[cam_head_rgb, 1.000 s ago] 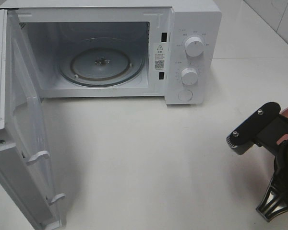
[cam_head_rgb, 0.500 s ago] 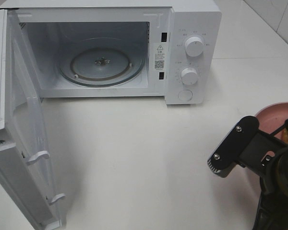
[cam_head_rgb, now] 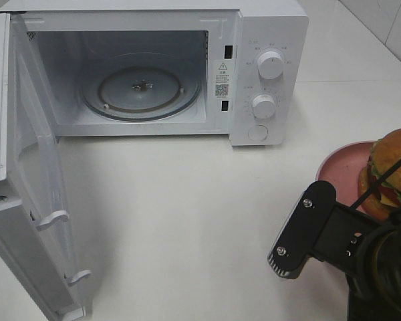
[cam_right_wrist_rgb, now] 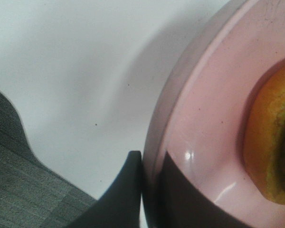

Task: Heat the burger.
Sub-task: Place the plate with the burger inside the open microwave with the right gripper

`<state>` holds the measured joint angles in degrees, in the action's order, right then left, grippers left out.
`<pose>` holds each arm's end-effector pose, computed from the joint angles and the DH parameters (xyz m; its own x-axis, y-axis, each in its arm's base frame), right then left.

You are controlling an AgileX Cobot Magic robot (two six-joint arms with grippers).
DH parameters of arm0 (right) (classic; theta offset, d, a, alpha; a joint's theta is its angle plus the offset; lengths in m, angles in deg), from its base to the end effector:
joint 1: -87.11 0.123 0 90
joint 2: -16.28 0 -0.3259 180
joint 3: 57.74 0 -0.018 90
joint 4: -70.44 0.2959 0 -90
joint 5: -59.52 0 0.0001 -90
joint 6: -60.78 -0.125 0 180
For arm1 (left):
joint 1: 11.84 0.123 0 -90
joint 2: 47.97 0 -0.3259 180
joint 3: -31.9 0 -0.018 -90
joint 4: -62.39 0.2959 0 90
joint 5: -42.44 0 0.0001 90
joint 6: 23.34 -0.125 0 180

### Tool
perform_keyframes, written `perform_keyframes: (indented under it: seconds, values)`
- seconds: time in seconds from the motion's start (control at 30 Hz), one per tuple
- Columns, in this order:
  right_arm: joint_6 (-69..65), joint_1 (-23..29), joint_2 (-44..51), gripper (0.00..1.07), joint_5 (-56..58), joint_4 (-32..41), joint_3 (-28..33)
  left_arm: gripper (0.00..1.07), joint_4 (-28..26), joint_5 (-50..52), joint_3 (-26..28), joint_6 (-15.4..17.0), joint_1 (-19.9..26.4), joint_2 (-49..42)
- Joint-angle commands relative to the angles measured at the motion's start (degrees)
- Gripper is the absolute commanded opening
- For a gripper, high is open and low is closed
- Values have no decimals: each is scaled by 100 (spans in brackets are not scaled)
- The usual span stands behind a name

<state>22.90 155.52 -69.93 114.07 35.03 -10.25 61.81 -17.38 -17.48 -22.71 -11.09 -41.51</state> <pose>0.1284 0.1641 0.1467 -0.5750 -0.8139 -0.0827 -0.6994 0.5415 -0.4664 0.0235 -0.0008 0.2865 -0.4328 -0.0218 -0.9012 -0.0122 0.9998 -0.0183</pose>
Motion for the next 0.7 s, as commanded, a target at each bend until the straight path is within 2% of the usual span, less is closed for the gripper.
perform_keyframes:
  seconds: [0.03,0.57,0.7]
  values:
    - [-29,155,57,1,223,-361,11,98,-11,52,-23,-6,-17,-103]
    - [544,1134,57,2,218,-407,11,98,-11,52,-23,-6,-17,-103]
    - [561,1473,57,3,195,-630,11,98,-11,52,-23,-6,-17,-103]
